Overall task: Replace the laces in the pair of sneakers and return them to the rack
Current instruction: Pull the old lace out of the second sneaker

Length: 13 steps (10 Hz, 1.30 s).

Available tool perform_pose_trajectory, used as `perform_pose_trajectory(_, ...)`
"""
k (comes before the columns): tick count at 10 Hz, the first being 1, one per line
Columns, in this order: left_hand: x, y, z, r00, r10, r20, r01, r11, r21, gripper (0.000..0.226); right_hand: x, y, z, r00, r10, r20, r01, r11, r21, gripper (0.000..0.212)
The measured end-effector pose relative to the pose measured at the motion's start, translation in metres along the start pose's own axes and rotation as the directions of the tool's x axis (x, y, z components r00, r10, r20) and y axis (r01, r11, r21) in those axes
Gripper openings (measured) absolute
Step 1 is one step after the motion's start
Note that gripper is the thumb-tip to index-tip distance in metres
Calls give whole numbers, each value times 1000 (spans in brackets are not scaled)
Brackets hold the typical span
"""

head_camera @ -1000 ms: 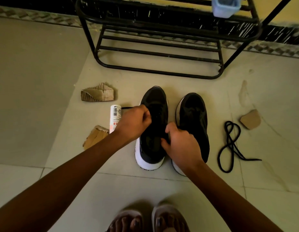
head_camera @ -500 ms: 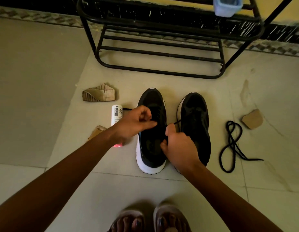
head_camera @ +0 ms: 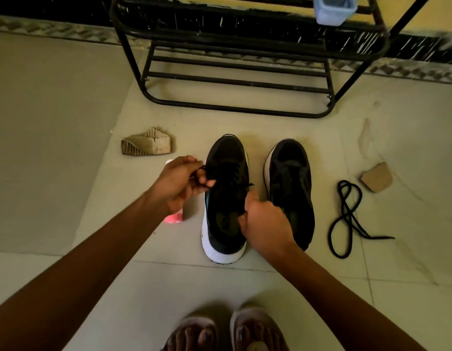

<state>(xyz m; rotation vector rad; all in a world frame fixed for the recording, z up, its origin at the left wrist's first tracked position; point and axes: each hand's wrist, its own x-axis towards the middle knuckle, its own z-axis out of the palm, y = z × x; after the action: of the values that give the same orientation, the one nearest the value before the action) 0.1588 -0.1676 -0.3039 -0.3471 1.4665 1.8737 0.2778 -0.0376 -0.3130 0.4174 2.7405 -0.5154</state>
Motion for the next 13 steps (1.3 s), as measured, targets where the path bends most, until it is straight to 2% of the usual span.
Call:
perform_pose_trajectory(1, -1, 12, -14, 976, 147, 162, -218, 705, 675, 17, -1, 0, 0, 1000, 4, 0, -4, 1000, 19, 28)
perform_pose_trajectory(2, 5, 20, -26, 849, 412, 332, -352, -29, 935, 20, 0, 0, 1, 1000, -5, -11, 5, 1000, 13, 26)
perform_pose_trajectory(3, 3, 24, -20, 879, 471, 76, -377, 589, 715, 6, 0, 1, 2, 1000, 7, -21, -6, 1000, 27, 25)
perform_pose_trajectory(4, -2, 23, -13, 1000, -17, -21, 17, 1000, 2, 20, 0, 2, 1, 999, 19, -29, -18, 999, 38, 21)
perform_pose_trajectory(5, -2, 22, -19, 997, -26, -79, 25, 1000, -9, 25, 0, 2, 3, 999, 17, -34, -15, 999, 42, 16)
perform_pose_trajectory(6, 3, 20, -45, 801, 599, 5, -191, 247, 950, 13, 0, 3, 3, 999, 22, -34, -20, 999, 46, 15)
perform_pose_trajectory(7, 1, 37, -64, 697, 702, 145, -69, -135, 988, 20, 0, 4, 2, 999, 36, -35, -34, 998, 60, 15)
perform_pose_trajectory(8, 3, 38, -72, 873, 480, 88, -111, 19, 994, 19, 0, 3, 1, 999, 28, -25, -25, 993, 115, 11)
perform_pose_trajectory(9, -4, 20, -61, 920, 305, 248, -299, 132, 945, 22, -1, 6, -2, 998, -28, -50, 34, 992, 122, 11)
perform_pose_trajectory(10, -13, 1, -36, 904, 280, 324, -363, 99, 927, 37, 0, 11, -8, 991, -69, -119, 85, 987, 139, 16)
perform_pose_trajectory(11, -21, -11, -12, 920, 250, 301, -330, 83, 940, 56, 6, 13, -15, 963, -76, -260, 152, 945, 289, 12)
perform_pose_trajectory(12, -24, -25, -2, 903, 253, 346, -315, -157, 936, 61, 17, 13, -16, 951, -97, -294, 184, 940, 287, 21)
perform_pose_trajectory(13, -22, -42, 0, 904, 256, 342, -290, -218, 932, 56, 27, 11, -10, 953, -133, -271, 208, 940, 271, 15)
